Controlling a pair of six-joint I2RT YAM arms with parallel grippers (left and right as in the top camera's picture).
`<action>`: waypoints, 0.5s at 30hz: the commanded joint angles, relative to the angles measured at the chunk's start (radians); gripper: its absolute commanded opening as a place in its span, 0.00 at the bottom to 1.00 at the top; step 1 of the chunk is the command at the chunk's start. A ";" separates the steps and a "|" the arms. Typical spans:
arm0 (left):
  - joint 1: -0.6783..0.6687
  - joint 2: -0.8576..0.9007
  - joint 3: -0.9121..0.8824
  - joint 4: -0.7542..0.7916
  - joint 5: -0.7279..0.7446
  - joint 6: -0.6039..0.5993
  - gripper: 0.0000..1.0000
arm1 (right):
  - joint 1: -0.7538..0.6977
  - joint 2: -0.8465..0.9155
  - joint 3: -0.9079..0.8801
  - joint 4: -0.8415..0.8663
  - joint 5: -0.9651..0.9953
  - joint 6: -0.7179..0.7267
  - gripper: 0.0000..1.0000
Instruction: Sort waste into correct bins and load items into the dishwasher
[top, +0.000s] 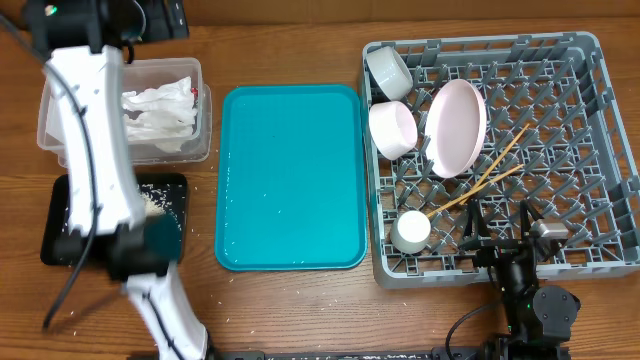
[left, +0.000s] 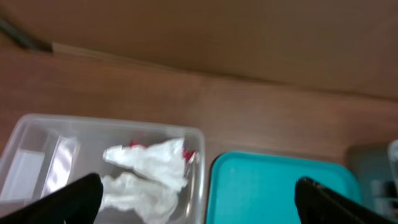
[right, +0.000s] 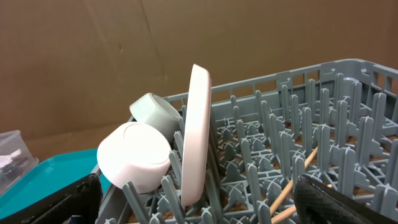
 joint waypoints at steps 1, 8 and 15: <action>-0.006 -0.288 -0.332 0.212 0.108 0.085 1.00 | -0.005 -0.012 -0.011 0.007 -0.006 -0.004 1.00; -0.006 -0.737 -1.057 0.674 0.139 0.218 1.00 | -0.005 -0.012 -0.011 0.007 -0.006 -0.004 1.00; -0.006 -1.164 -1.717 1.102 0.156 0.290 1.00 | -0.005 -0.012 -0.011 0.007 -0.006 -0.003 1.00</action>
